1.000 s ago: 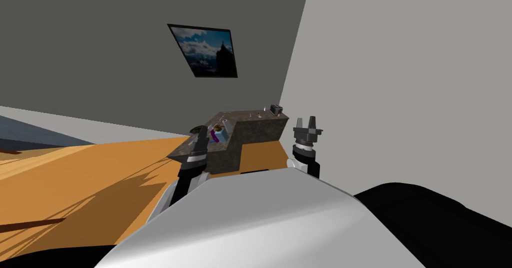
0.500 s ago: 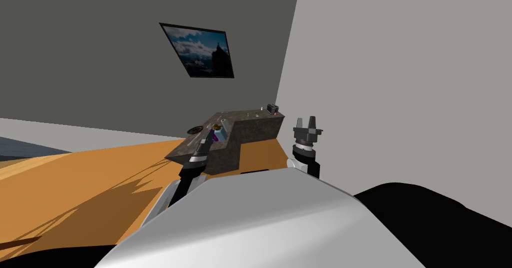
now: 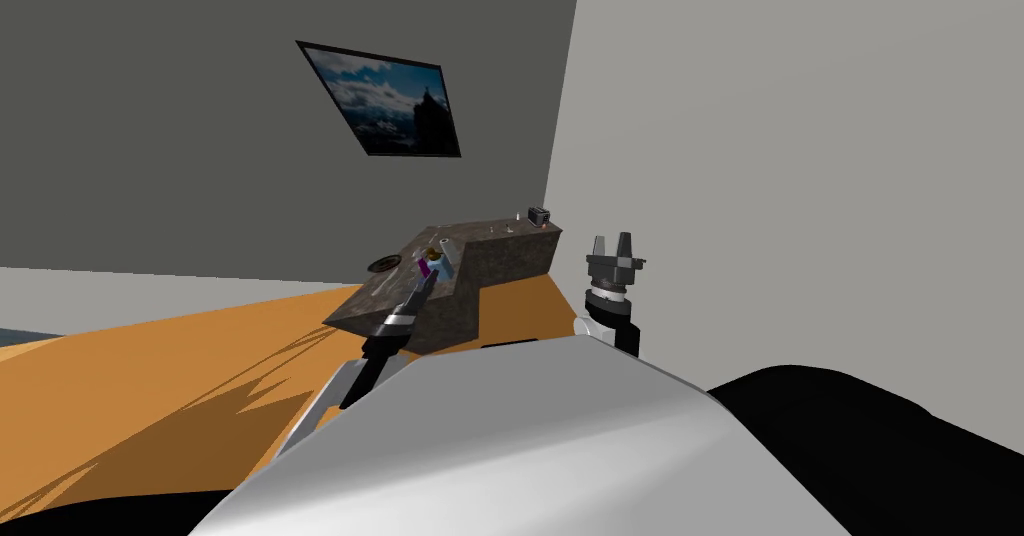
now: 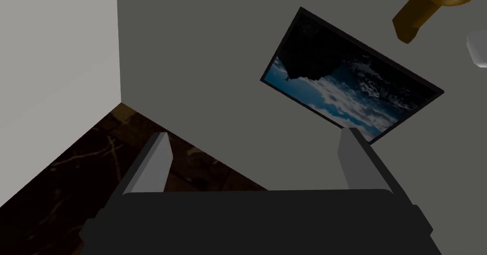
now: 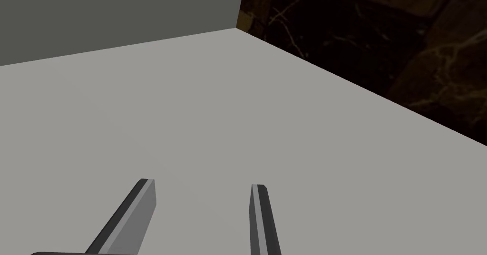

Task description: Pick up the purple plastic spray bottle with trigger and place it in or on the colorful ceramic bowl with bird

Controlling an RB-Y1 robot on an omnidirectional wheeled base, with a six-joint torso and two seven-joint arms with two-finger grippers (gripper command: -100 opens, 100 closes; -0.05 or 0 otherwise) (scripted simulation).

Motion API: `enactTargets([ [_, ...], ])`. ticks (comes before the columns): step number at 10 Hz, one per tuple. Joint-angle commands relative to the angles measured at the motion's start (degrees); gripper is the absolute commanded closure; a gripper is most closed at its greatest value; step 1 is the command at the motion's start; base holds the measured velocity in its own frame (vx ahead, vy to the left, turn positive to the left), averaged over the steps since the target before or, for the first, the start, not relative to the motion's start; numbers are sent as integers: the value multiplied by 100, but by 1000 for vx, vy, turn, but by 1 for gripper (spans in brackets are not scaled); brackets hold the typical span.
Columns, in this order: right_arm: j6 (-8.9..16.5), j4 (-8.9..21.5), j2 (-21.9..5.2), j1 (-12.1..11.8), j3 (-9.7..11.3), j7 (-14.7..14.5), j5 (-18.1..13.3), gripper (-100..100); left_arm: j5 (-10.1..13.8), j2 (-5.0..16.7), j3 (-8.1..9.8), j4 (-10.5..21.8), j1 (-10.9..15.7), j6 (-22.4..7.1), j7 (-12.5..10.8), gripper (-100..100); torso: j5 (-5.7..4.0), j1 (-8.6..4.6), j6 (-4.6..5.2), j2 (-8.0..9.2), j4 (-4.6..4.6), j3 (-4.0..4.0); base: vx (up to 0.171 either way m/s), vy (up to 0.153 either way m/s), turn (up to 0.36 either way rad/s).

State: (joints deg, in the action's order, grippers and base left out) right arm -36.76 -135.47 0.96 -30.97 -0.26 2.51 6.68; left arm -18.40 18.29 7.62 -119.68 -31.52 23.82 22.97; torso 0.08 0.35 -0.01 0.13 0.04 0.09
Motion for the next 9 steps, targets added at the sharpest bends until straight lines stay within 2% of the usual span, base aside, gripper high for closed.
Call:
enactTargets([
  [1, 0, 0, 0, 0, 0, 0, 0, 0, -141, 158, 28, 207, 13, -2, 123, -100, 0, 0, 0, 0, 0, 0, -22, 76, -127],
  [5, 0, 0, 0, -1, 0, 0, 0, 0, -464, 519, 16, 769, 137, 6, 383, -100, 3, 12, -1, -16, -4, -9, -5, 95, -106],
  [9, 0, 0, -1, -1, -1, 0, 0, 0, -708, 870, -34, 1306, 293, 58, 547, -100, 4, 17, -2, -27, -6, -16, 13, 113, -79],
])
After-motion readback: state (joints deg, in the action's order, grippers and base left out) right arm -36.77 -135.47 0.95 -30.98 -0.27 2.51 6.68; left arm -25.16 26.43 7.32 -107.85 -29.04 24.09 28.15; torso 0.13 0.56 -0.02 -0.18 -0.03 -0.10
